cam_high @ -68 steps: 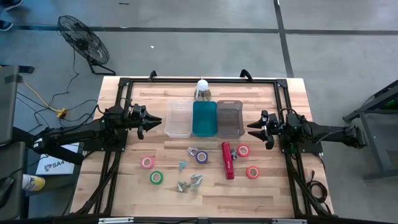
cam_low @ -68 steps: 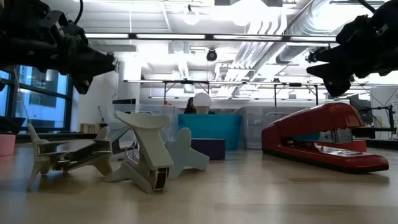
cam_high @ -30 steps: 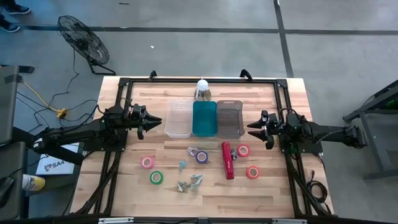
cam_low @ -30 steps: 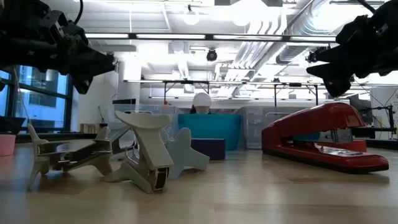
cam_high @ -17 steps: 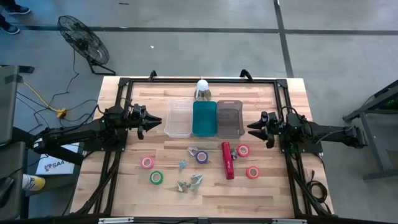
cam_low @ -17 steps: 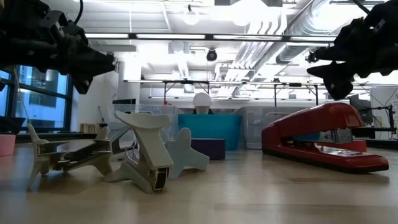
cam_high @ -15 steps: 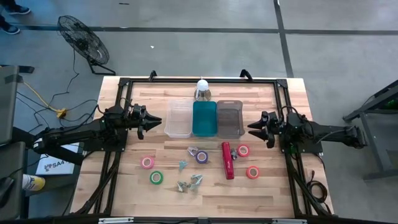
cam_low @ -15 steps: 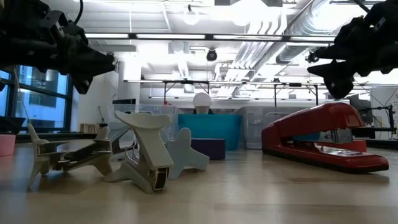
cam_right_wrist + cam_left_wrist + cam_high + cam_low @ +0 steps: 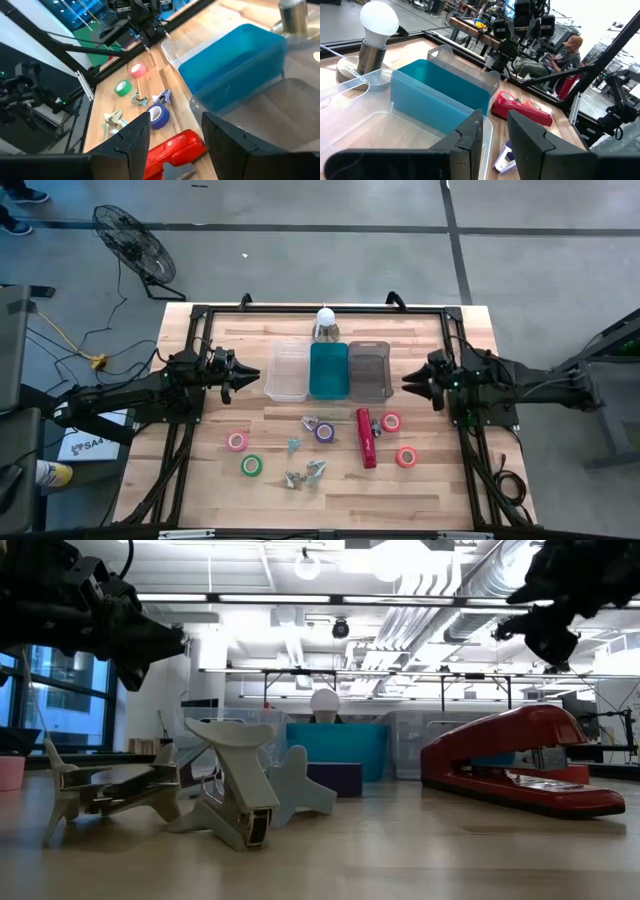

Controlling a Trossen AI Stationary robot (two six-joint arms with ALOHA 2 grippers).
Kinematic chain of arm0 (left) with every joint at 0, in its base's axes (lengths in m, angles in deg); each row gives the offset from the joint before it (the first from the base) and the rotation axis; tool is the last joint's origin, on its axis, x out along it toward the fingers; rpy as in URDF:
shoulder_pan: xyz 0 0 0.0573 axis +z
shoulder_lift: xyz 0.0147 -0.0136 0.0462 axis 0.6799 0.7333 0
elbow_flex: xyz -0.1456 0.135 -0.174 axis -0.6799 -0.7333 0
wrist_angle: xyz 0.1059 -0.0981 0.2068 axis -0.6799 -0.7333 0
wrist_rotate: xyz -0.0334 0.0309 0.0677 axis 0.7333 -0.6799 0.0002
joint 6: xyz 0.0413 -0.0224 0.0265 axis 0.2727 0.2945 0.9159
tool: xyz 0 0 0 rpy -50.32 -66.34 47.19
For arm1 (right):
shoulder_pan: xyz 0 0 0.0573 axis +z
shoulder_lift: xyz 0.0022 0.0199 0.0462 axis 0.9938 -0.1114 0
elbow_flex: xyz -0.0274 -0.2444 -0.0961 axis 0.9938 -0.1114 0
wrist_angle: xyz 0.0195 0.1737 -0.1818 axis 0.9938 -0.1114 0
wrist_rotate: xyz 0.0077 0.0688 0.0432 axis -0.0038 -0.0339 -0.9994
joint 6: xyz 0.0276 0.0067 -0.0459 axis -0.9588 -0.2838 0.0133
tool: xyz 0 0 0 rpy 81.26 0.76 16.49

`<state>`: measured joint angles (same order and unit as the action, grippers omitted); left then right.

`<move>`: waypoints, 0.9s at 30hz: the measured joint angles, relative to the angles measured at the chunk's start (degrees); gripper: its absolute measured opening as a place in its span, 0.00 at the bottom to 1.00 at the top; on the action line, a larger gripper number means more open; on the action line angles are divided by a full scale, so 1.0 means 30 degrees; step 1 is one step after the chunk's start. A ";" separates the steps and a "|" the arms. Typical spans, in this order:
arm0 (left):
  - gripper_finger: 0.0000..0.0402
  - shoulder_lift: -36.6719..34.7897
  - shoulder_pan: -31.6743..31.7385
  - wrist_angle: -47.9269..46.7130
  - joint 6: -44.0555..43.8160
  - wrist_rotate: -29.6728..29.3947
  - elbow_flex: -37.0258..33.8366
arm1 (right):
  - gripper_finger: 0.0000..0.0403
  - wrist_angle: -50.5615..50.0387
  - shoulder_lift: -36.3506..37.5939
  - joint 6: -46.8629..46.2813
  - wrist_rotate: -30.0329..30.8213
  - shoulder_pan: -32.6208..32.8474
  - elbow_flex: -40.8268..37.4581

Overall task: Pick and place Stapler, Stapler remover, tape
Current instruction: Put the red tape into the blue bin

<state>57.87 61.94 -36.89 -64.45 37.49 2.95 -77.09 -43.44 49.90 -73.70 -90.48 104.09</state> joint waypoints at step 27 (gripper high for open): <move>0.22 -0.0003 0.0005 0.0000 0.0003 0.0073 -0.0005 | 0.42 -0.8245 -0.6291 -0.9188 0.0004 0.0239 0.2997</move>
<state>57.86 61.95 -36.89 -64.45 37.71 2.93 -101.83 -62.32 22.34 -73.69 -89.76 113.08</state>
